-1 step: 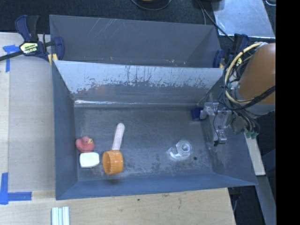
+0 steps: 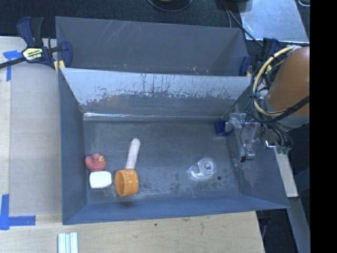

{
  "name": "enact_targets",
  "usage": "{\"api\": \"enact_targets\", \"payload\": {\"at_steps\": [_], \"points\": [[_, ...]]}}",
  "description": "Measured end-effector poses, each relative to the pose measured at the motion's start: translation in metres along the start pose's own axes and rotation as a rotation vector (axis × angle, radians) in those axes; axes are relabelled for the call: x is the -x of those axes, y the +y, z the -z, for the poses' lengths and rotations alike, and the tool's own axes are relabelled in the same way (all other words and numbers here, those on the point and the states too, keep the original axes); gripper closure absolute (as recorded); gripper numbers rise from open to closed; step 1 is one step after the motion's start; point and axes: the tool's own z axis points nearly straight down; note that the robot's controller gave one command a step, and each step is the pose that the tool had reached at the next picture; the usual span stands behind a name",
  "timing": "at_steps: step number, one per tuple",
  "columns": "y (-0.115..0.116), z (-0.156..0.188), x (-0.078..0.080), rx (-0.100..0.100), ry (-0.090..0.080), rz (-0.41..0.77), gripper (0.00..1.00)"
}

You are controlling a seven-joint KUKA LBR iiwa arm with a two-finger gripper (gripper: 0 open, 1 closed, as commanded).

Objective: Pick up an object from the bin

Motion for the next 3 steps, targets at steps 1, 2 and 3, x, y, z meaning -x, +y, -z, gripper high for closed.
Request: {"api": "enact_targets", "payload": {"at_steps": [1, 2, 3], "points": [[0.024, -0.117, -0.023, 0.001, 0.007, -0.098, 0.0], [0.022, -0.06, -0.013, -0.001, -0.004, 0.004, 0.0], [0.046, -0.087, -0.043, 0.001, 0.005, -0.041, 0.0]]}}
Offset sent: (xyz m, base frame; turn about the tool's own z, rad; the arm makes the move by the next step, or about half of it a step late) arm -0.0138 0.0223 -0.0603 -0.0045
